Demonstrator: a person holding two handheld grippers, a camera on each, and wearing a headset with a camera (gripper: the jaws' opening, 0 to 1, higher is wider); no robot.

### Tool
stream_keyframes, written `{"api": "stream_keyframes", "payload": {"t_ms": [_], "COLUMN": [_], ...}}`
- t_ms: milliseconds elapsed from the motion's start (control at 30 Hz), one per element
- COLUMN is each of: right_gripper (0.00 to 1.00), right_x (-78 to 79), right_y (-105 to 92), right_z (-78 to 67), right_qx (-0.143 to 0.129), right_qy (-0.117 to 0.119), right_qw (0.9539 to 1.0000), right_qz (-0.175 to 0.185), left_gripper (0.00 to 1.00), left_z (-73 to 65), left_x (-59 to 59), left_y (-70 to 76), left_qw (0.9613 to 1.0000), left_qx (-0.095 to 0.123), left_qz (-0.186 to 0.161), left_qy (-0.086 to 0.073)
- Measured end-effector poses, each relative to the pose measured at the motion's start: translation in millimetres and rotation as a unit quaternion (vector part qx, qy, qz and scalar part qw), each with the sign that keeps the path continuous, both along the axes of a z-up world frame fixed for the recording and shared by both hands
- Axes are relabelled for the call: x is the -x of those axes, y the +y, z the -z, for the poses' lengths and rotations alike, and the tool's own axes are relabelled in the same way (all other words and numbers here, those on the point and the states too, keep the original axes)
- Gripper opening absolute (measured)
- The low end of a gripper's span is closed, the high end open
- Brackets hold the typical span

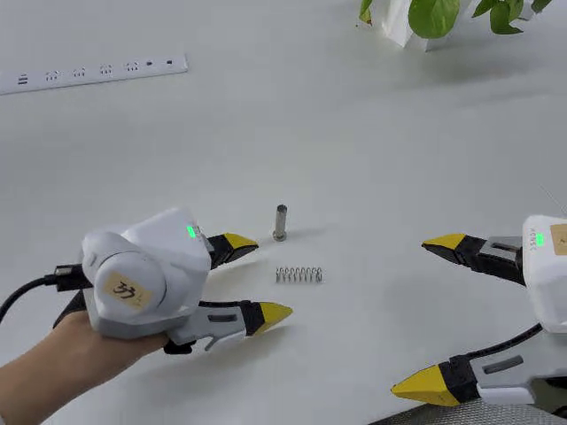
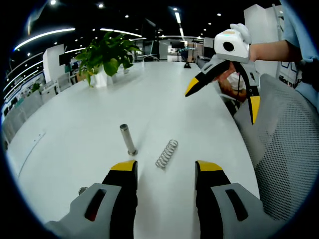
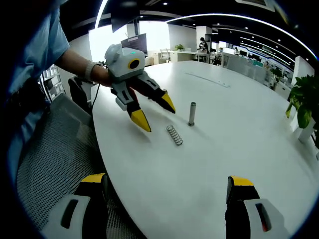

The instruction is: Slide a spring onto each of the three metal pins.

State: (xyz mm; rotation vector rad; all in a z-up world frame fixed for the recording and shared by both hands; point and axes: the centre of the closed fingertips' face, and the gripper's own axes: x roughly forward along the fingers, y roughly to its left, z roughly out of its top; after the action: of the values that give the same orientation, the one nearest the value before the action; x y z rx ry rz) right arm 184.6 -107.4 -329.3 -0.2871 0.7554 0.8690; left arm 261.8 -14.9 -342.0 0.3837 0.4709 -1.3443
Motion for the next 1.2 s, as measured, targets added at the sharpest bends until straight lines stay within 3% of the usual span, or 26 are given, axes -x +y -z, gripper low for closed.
{"api": "stream_keyframes", "payload": {"t_ms": [100, 267, 567, 867, 1200], "right_gripper": [0.99, 0.99, 0.99, 0.99, 0.98], "right_x": [0.4, 2.0, 6.1, 7.6, 8.8], "right_y": [-0.4, -2.5, -4.7, -2.2, 0.8], "right_z": [0.1, 0.9, 4.3, 5.2, 4.8], "right_qx": [-0.001, -0.003, -0.005, -0.007, -0.010], "right_qy": [0.001, 0.003, 0.009, 0.011, 0.010], "right_qw": [1.0000, 1.0000, 0.9999, 0.9998, 0.9998], "right_qz": [0.001, 0.005, 0.011, 0.014, 0.014], "left_gripper": [0.34, 0.29, 0.21, 0.14, 0.08], "left_z": [6.9, 9.9, 18.1, 23.6, 23.9], "left_x": [-1.4, -4.2, -7.7, -0.8, 2.9], "left_y": [-3.1, -10.6, -14.1, -12.8, -10.3], "left_qw": [0.9998, 0.9999, 0.9994, 0.9986, 0.9980], "left_qx": [-0.014, -0.009, -0.020, -0.031, -0.038], "left_qz": [0.013, 0.012, 0.027, 0.039, 0.048], "left_qy": [-0.009, -0.002, 0.005, 0.014, 0.014]}}
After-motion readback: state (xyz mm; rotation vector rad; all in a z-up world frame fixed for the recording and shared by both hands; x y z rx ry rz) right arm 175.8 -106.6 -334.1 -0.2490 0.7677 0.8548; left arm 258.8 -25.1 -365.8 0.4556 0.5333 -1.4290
